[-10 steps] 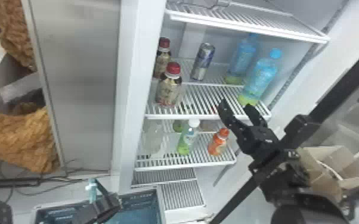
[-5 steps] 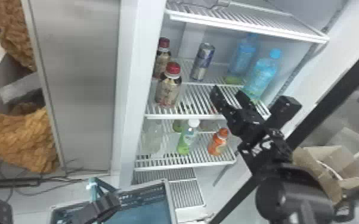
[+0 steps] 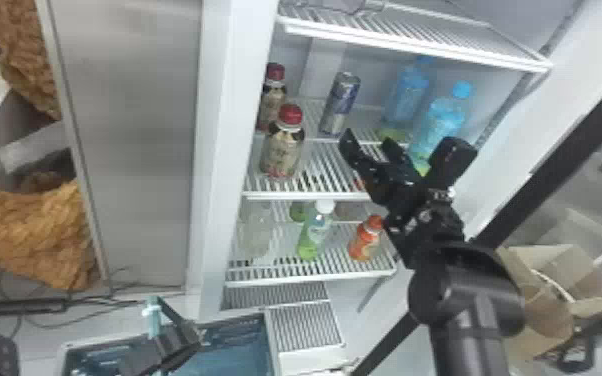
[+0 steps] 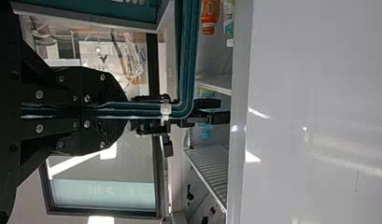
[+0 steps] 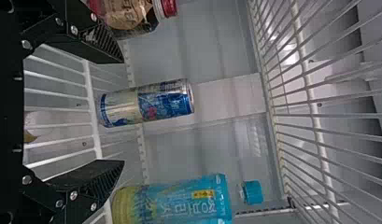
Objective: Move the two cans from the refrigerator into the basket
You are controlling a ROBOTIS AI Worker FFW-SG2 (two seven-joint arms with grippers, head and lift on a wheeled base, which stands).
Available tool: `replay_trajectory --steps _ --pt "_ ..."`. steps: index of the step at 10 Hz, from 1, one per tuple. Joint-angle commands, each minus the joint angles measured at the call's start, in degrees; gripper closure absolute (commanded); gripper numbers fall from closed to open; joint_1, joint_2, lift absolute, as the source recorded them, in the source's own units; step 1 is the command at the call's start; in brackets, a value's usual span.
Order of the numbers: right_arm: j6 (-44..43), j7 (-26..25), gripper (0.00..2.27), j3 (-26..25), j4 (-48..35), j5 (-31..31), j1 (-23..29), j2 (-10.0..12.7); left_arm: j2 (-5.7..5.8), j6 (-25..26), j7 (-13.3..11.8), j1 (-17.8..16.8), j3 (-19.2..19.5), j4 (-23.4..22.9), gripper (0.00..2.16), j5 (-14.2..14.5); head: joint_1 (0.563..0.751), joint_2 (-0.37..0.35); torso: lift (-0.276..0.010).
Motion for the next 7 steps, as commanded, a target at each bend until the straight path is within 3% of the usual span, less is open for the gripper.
replay_trajectory --steps 1,7 --pt "0.00 -0.10 0.30 0.92 2.94 0.23 -3.04 -0.42 0.00 0.00 0.04 0.00 -0.10 0.00 1.19 0.00 0.695 -0.350 -0.031" --pt "0.85 -0.71 0.30 1.94 13.07 2.97 -12.18 -1.30 0.09 -0.14 0.13 0.00 0.01 0.00 1.19 0.00 0.695 -0.336 -0.031"
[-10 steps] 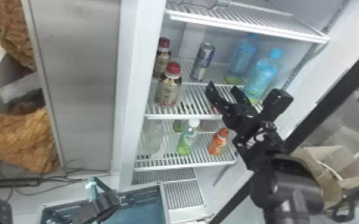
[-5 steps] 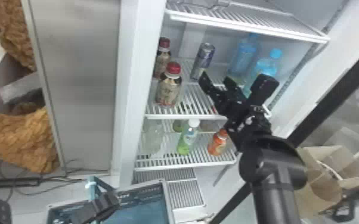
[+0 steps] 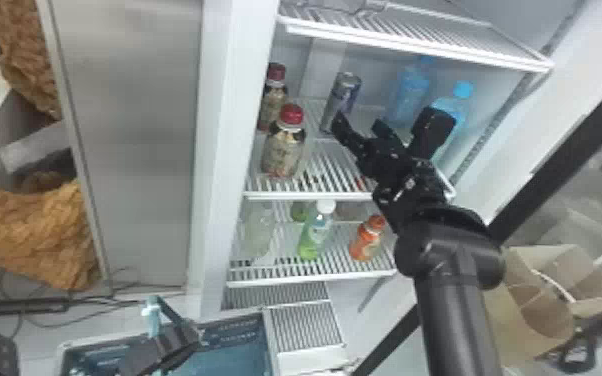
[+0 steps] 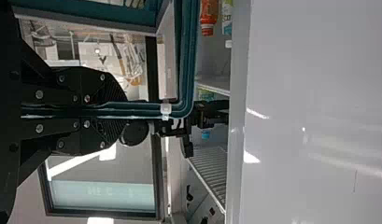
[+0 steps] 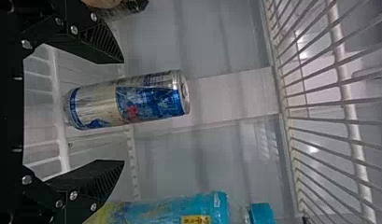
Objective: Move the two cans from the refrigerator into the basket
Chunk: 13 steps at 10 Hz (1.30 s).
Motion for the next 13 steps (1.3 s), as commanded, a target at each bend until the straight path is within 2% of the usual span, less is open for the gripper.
replay_trajectory --steps 1,7,13 --pt "0.10 -0.01 0.30 0.44 2.13 0.46 -1.87 -0.22 0.00 0.00 0.00 0.00 -0.03 0.00 1.19 0.09 0.695 -0.336 -0.031" --pt "0.24 -0.19 0.30 2.95 10.42 1.37 -8.62 -0.66 0.00 0.00 0.35 -0.14 -0.15 0.00 1.19 0.09 0.695 -0.316 -0.031" --pt "3.06 -0.89 0.30 2.95 15.63 3.54 -13.68 -1.19 -0.09 0.00 0.61 -0.14 -0.03 0.00 1.19 0.09 0.695 -0.309 -0.031"
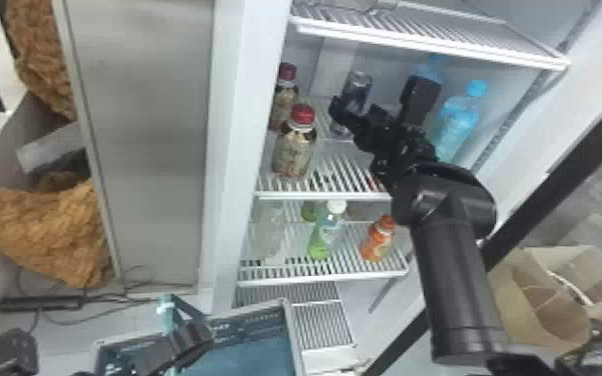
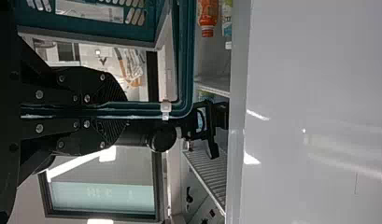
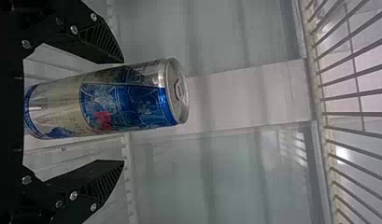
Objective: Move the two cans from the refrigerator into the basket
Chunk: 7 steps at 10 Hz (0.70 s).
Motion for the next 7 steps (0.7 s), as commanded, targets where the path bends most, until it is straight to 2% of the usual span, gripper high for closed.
replay_trajectory --steps 1,2,3,5,7 --pt "0.70 0.01 0.30 0.33 0.98 0.64 -1.21 -0.22 0.00 -0.14 0.09 -0.02 -0.11 0.00 1.19 0.00 0.695 -0.310 -0.031" --pt "0.84 0.01 0.31 0.67 1.40 0.64 -1.63 -0.31 0.00 -0.14 0.18 -0.16 -0.11 0.00 1.19 0.00 0.695 -0.310 -0.031" --pt "1.27 0.01 0.44 1.47 1.68 0.53 -2.05 -0.49 0.00 -0.14 0.18 -0.16 -0.11 0.00 1.19 0.00 0.695 -0.309 -0.031" --pt "3.23 0.01 1.18 2.39 2.10 0.41 -2.61 -0.75 0.00 -0.14 0.27 -0.16 -0.11 0.00 1.19 0.00 0.695 -0.300 -0.031" --pt "3.09 0.01 1.26 2.50 1.54 0.53 -2.05 -0.75 0.00 -0.28 0.27 -0.16 0.00 0.00 1.19 0.00 0.695 -0.295 -0.031"
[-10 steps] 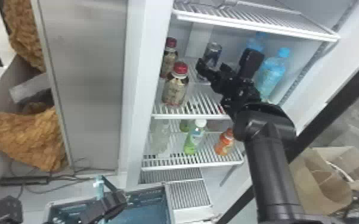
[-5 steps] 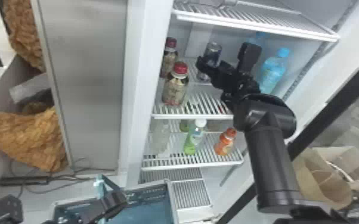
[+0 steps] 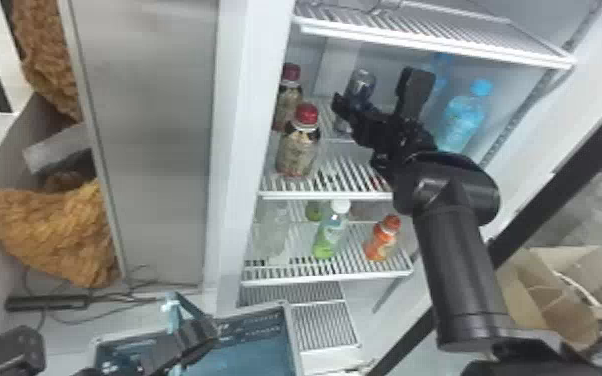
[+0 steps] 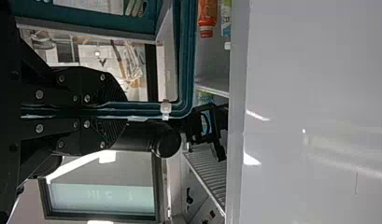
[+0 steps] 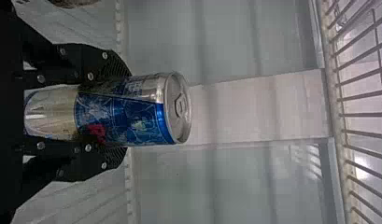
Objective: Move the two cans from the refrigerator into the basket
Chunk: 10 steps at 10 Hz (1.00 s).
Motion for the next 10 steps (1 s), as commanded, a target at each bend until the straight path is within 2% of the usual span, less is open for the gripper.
replay_trajectory --steps 1,4,10 --pt "0.00 0.00 1.26 -0.03 -1.46 0.28 1.16 0.00 0.00 -0.03 -0.01 0.00 0.02 0.00 1.19 0.05 0.695 -0.294 -0.031" --pt "2.67 -1.23 1.26 -0.03 -10.74 1.99 6.78 -0.26 0.00 -0.17 -0.01 0.28 0.02 0.00 1.19 0.40 0.695 -0.297 -0.031" --pt "6.89 -2.02 1.27 -0.14 -26.07 -0.86 15.64 -1.93 0.00 -0.17 -0.01 0.71 -0.21 0.00 1.19 0.40 0.695 -0.316 -0.031"
